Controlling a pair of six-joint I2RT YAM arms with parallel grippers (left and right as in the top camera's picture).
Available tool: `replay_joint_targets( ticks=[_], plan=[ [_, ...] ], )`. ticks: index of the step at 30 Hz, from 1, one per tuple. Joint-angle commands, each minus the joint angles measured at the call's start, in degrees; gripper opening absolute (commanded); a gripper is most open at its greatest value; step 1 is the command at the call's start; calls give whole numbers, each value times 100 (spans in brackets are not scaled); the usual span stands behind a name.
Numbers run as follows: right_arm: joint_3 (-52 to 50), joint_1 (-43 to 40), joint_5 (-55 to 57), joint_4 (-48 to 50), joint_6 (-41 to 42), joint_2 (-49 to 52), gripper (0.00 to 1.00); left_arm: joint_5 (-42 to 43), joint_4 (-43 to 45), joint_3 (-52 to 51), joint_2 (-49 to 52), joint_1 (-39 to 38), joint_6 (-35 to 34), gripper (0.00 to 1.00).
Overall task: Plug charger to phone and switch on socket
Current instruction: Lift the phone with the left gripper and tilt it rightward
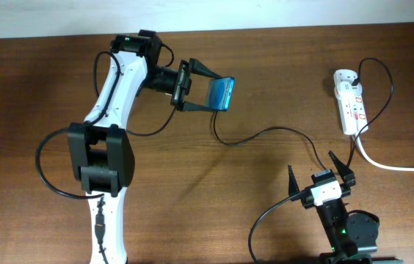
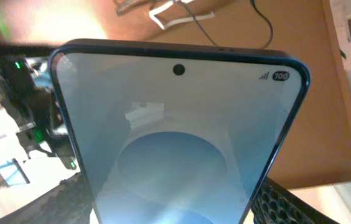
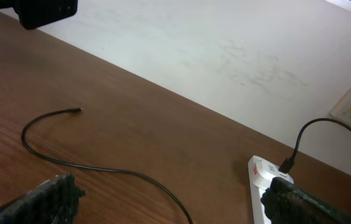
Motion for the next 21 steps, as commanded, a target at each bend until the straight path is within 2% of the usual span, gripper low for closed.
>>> replay_joint_targets(
  ticks=[1,5,6,8,10,11,13,17,21],
  plan=[
    [-39,37,50,-15,4,-28,98,595,-96,127,-33,50,-57,0],
    [-39,37,-118,-9,184,-28,98,560,-87,127,-33,50,-55,0],
    [-39,37,-317,116,743,-28,98,-57,-85,127,-33,52,-57,0],
    [-26,37,-310,339,1156,-28,98,-826,-87,127,-33,57,-59,0],
    [70,35,-286,446,1805,-28,98,-1530,-87,127,-33,57,-105,0],
    [212,35,-293,422,2380,-28,98,-2072,-87,127,-33,55,-221,0],
    [378,37,-302,356,2898,-24,98,-2710,-85,127,-33,55,-323,0],
    [903,35,-516,-101,3281,269,98,-3869,-85,127,-33,39,-341,0],
    [1882,35,-640,-610,3285,1187,98,-4706,-118,127,-33,37,-339,0]
  ],
)
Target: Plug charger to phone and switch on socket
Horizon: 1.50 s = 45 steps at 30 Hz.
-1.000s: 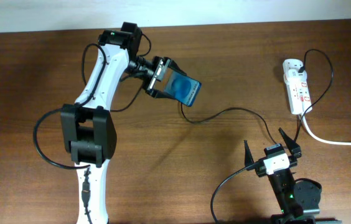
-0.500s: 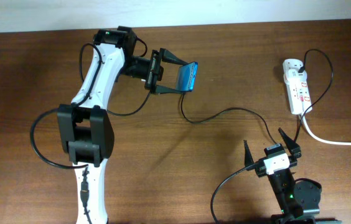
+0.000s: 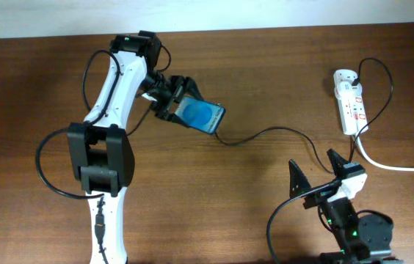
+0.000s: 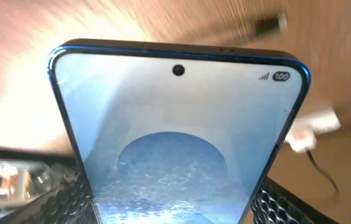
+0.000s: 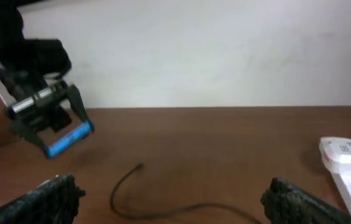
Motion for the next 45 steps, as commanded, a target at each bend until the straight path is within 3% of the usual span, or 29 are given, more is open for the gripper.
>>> replay_joint_targets(
  ticks=[1,11,14,21,22,23,25,34,38,45],
  plan=[
    [1021,35,-175,-289,232,835,98,-968,-70,122,-35,35,-76,0],
    [4741,35,-1414,-2378,186,4426,98,-1303,-70,531,-511,35,-109,0],
    [5222,37,-1655,-2531,188,4876,98,-1360,-70,695,-684,35,-363,0],
    [5342,37,-2498,-2570,219,5499,99,-820,-48,741,-756,26,-946,0],
    [5342,37,-2632,-2573,356,5681,84,-717,-2,741,-756,2,-966,0],
    [5342,39,-2640,-2568,931,5960,79,-599,90,741,-756,-35,-1008,0],
    [5342,50,-2643,-2542,1910,6382,79,-507,219,741,-756,-125,-1095,0],
    [5342,1040,-2601,-935,3495,7890,76,-400,450,741,-754,-236,-1392,0],
    [5342,1547,-2149,-525,3969,8282,74,-354,448,741,-756,-236,-1451,0],
    [5342,2090,-1327,-74,4264,8603,61,-356,444,741,-756,-302,-1451,0]
  ],
)
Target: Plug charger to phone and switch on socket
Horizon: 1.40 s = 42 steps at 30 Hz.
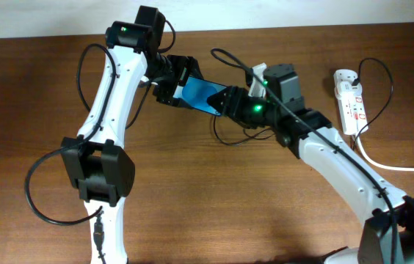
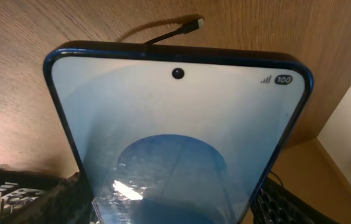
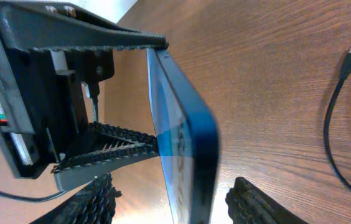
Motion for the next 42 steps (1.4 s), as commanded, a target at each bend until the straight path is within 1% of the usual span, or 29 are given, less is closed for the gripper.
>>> replay_joint_targets(
  ticks=[1,2,4,6,8,10,15,22,30,31,34,37,39,41,42],
  plan=[
    [79,153,463,52,125,173,58,175,-17,120,-170,-63,-94,0],
    [79,151,503,96,125,210,54,177,-50,120,-170,-87,-94,0],
    [79,151,625,140,125,247,50,177,-138,120,-173,-105,-96,0],
    [79,151,739,142,125,247,49,175,-249,120,-173,-125,-94,0],
    [79,151,782,227,127,247,44,177,-391,120,-173,-127,-94,0],
    [79,151,863,341,129,247,41,181,-444,120,-173,-129,-94,0],
    [79,151,813,435,197,247,40,455,-474,120,-173,-129,-96,0],
    [79,151,555,437,302,247,39,560,-481,120,-173,-129,-96,0],
    [79,151,422,437,302,247,32,562,-479,120,-170,-129,-96,0],
    [79,151,380,437,302,247,30,562,-479,120,-170,-127,-96,0],
    [79,151,317,407,299,247,26,560,-479,120,-173,-125,-96,0],
    [79,151,317,365,297,247,18,562,-479,120,-170,-125,-96,0],
    [79,151,315,365,297,247,15,562,-481,120,-173,-125,-96,0],
    [79,151,317,365,299,247,13,562,-479,120,-173,-125,-94,7],
    [79,151,317,365,299,247,11,560,-479,120,-170,-125,-94,15]
  ],
)
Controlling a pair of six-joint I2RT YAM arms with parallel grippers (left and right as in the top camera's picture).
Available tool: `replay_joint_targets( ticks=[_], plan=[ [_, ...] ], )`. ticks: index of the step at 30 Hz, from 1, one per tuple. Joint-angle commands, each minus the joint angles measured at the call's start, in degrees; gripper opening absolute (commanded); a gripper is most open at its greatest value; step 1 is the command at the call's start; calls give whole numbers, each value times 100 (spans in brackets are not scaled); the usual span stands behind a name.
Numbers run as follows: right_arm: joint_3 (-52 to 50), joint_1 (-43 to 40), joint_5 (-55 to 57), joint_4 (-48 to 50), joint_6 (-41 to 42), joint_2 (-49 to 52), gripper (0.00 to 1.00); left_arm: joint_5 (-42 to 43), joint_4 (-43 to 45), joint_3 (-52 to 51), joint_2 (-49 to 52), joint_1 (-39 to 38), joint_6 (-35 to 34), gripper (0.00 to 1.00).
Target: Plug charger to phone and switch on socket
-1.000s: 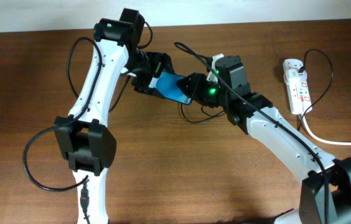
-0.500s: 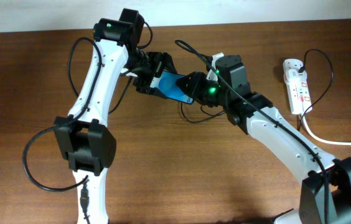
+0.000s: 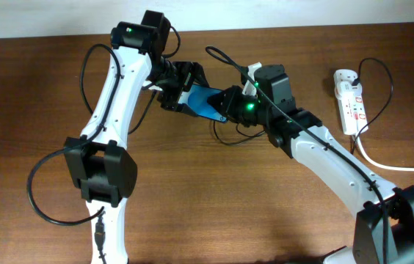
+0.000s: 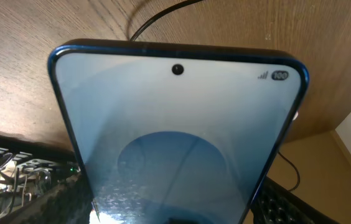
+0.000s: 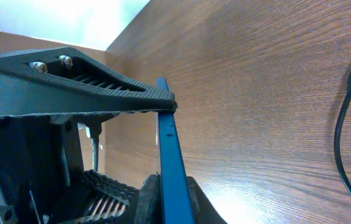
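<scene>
A blue phone (image 3: 207,103) with its screen lit hangs over the back middle of the table, and both arms hold it. My left gripper (image 3: 194,91) is shut on its long sides; the screen (image 4: 175,143) fills the left wrist view. My right gripper (image 3: 229,103) is shut on the phone's free end, its pads (image 5: 147,199) pressed on both faces of the edge-on phone (image 5: 170,155). The black charger cable (image 3: 266,133) lies on the table, its plug loose on the wood. It runs to the white socket strip (image 3: 349,99) at the right.
A thick white cord (image 3: 401,168) leaves the strip toward the right edge. The arms' own black cables loop over the left half and near the right arm's elbow. The wall runs behind the table's back edge.
My right gripper, which stood open astride the phone's end, is now shut on it. The phone and the left gripper have shifted slightly; the cable plug still lies on the table.
At first my left gripper held the phone on edge at the back while my right arm sat open at the near edge. Then the phone was tilted flatter above the cable's end. Later my right arm was at the phone, open; now both grippers grip it.
</scene>
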Motion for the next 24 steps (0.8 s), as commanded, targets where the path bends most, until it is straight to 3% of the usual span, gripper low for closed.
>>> replay_joint_targets(
  ticks=[1,2,5,6,12,15,17,20,24],
  plan=[
    [63,26,20,-63,-35,26,11,219,-13,120,-173,-4,-74,26],
    [63,26,13,-63,-37,26,10,219,-13,120,-170,-4,-74,37],
    [63,13,-61,-61,-35,26,9,216,-13,120,-173,-4,-74,90],
    [63,13,-61,-59,-35,26,9,214,-11,120,-173,-2,-74,99],
    [63,-245,-308,-61,-37,22,8,212,-11,120,-173,-2,-52,99],
    [63,-522,-584,-85,-48,-9,5,212,219,120,-170,-4,793,99],
    [63,-743,-667,-227,-127,-76,5,214,752,120,-173,-4,1731,100],
    [63,-977,-741,-426,-367,-186,5,216,1320,120,-173,-15,3032,91],
    [63,-1322,-1132,-437,-428,-365,5,219,1784,120,-173,-13,3781,87]
  ],
)
